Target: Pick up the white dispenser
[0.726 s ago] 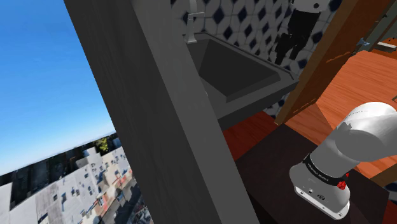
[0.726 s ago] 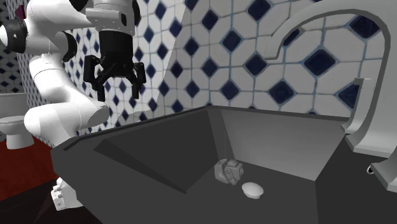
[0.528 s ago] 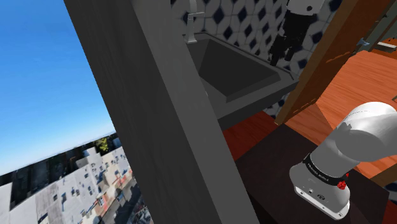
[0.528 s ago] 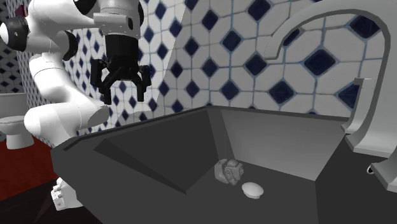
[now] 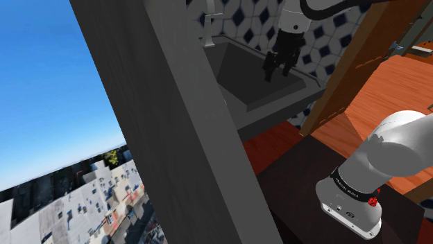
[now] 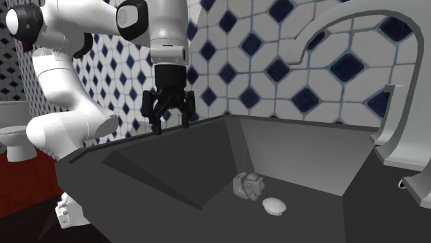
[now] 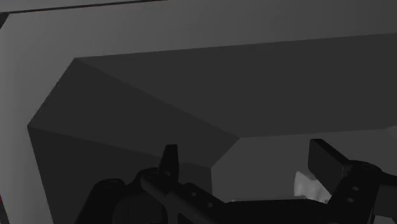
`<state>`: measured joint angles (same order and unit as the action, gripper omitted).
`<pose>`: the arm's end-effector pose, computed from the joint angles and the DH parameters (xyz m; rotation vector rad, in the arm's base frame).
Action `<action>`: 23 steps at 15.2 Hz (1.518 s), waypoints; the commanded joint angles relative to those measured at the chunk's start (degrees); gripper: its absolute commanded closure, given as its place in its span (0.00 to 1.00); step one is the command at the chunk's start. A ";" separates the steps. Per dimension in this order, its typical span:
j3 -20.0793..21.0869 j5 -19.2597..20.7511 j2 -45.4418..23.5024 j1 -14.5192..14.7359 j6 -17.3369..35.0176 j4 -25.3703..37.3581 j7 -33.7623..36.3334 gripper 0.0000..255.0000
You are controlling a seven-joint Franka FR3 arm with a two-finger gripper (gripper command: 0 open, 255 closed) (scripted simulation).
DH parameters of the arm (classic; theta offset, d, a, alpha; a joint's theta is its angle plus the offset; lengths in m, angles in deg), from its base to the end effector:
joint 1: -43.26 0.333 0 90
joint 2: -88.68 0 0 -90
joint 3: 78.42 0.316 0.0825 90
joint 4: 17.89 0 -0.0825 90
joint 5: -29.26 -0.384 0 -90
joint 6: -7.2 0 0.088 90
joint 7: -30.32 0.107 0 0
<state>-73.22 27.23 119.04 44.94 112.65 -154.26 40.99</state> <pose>0.3872 0.0530 0.5119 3.1252 -0.1383 -0.0149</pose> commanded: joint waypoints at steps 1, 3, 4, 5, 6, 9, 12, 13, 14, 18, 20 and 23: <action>1.17 -0.44 -4.30 0.29 3.22 1.27 1.58 0.00; 2.29 -0.68 -8.23 0.57 5.87 2.65 3.15 0.00; 2.82 -0.72 -10.24 0.70 7.12 3.46 3.95 0.00; 3.34 -0.71 -12.27 0.83 8.32 4.34 4.75 0.00; 3.84 -0.64 -14.33 0.96 9.47 5.30 5.56 0.00; 5.23 -0.14 -20.61 1.34 12.55 8.63 8.04 0.00; 6.38 0.83 -27.04 1.81 15.07 12.62 10.61 0.00; 6.68 1.25 -29.20 2.02 15.78 14.10 11.47 0.00; 6.96 1.70 -31.38 2.25 16.41 15.65 12.34 0.00; 7.58 3.58 -39.55 3.39 18.15 22.11 15.46 0.00; 7.51 3.78 -40.26 3.47 19.55 21.40 15.59 0.00; 7.43 4.11 -41.39 3.54 21.64 20.41 15.79 0.00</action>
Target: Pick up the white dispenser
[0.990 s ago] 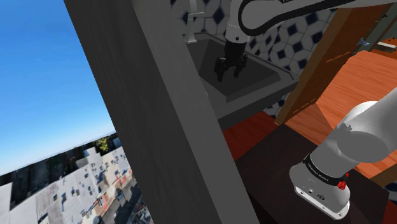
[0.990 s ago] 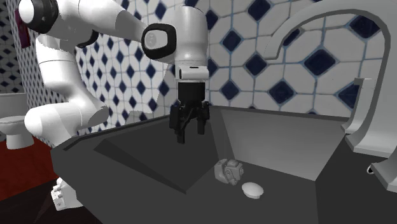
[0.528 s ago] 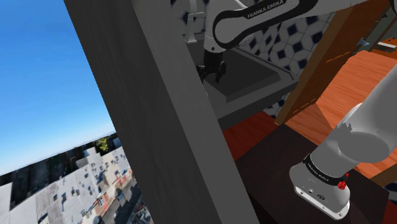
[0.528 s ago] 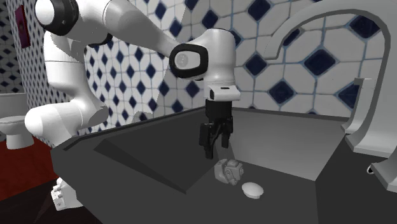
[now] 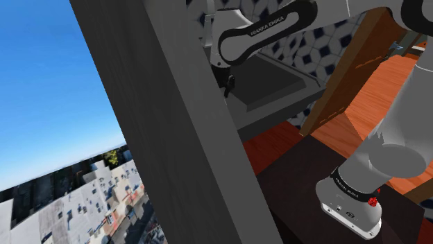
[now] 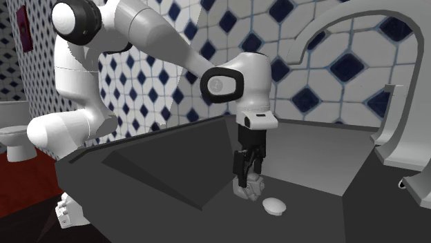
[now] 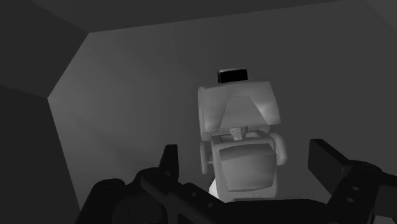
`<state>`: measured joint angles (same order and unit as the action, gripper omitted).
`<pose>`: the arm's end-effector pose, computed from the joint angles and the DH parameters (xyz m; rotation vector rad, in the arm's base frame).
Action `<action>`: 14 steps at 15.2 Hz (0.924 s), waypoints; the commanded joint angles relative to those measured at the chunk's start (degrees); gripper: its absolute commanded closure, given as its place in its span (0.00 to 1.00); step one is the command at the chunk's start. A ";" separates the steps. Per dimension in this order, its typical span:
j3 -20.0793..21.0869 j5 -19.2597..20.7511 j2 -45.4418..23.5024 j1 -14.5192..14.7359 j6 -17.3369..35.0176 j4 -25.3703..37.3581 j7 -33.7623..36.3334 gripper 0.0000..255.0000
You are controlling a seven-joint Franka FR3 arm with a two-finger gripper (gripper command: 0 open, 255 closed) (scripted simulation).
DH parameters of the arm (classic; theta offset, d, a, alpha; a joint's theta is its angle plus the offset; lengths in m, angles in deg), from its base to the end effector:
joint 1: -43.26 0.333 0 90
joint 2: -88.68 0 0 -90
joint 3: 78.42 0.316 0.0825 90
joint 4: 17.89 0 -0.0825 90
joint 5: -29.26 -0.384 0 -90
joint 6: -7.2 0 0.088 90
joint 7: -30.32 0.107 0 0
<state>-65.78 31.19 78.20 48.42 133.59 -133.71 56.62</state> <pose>0.5583 0.1746 0.3635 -3.1207 0.2065 -0.0018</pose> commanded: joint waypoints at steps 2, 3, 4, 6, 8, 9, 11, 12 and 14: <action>-0.07 0.41 -1.36 0.13 2.08 -0.72 0.31 0.00; -0.09 0.48 -1.60 0.14 2.47 -0.88 0.36 0.00; -0.09 0.48 -1.60 0.14 2.47 -0.89 0.36 0.00; -0.09 0.47 -1.56 0.14 2.53 -0.99 0.35 1.00; -0.09 0.48 -1.58 0.14 2.54 -0.97 0.35 1.00; -0.09 0.48 -1.59 0.15 2.53 -0.96 0.37 1.00; -0.09 0.48 -1.59 0.15 2.52 -0.94 0.37 1.00; -0.09 0.47 -1.57 0.14 2.52 -0.96 0.35 1.00; -0.09 0.48 -1.60 0.15 2.47 -0.88 0.36 1.00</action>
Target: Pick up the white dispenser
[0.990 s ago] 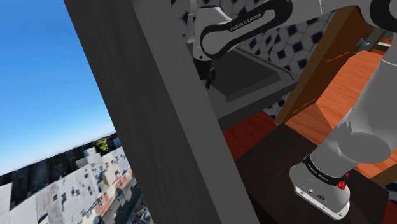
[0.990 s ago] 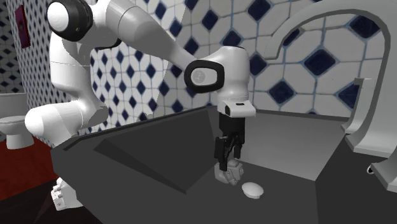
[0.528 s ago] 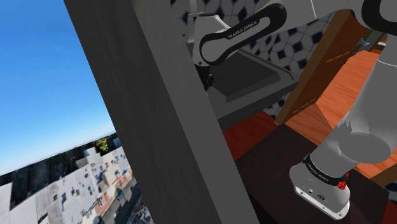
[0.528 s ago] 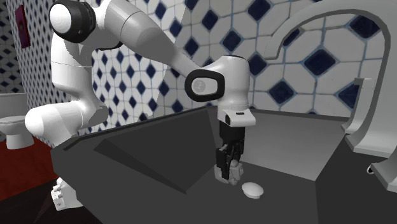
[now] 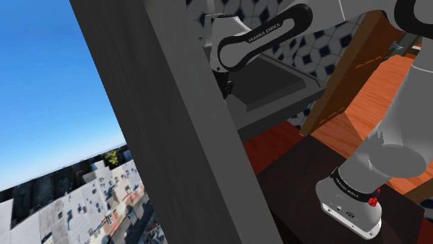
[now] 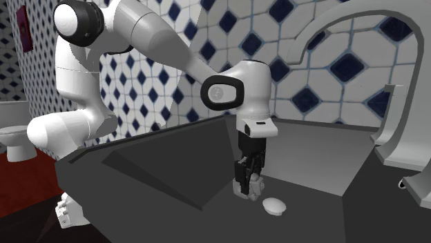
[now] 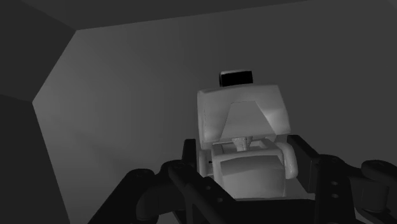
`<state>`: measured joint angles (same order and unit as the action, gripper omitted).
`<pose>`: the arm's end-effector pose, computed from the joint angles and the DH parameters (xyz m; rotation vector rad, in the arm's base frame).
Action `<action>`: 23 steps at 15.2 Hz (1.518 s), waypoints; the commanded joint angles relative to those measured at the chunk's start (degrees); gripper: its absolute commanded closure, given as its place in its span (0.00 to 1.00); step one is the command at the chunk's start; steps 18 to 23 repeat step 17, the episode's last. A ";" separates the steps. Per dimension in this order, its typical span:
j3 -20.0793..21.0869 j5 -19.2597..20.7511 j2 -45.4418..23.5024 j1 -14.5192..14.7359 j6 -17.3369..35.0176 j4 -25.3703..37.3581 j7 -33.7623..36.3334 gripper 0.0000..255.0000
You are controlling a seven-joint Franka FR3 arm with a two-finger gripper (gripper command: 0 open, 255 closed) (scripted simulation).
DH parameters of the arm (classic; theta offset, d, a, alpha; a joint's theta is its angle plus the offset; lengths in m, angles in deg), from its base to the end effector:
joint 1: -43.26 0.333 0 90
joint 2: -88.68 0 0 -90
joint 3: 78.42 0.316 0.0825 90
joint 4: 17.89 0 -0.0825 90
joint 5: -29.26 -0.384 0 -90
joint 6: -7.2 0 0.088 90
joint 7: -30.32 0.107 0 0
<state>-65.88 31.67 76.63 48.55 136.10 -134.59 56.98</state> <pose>0.5592 0.1752 0.3448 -3.1201 0.2073 -0.0044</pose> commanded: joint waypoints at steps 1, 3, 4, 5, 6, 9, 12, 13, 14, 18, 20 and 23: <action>0.04 -0.14 0.39 -0.02 -0.72 0.27 -0.08 1.00; 0.10 -0.38 1.18 -0.08 -2.10 0.88 -0.22 1.00; 0.13 -0.49 1.57 -0.10 -2.80 1.20 -0.30 1.00; 0.15 -0.60 1.94 -0.12 -3.49 1.53 -0.36 1.00; 0.18 -0.71 2.31 -0.15 -4.19 1.88 -0.43 1.00; 0.23 -1.00 3.33 -0.21 -6.31 2.99 -0.61 1.00; 0.27 -1.27 4.26 -0.26 -8.44 4.22 -0.77 1.00; 0.28 -1.35 4.55 -0.27 -9.15 4.65 -0.82 1.00; 0.29 -1.42 4.83 -0.29 -9.87 5.10 -0.86 1.00; 0.30 -1.50 5.13 -0.30 -10.70 5.63 -0.91 1.00; 0.30 -1.50 5.13 -0.30 -10.70 5.63 -0.91 1.00; 0.30 -1.50 5.13 -0.30 -10.70 5.63 -0.91 1.00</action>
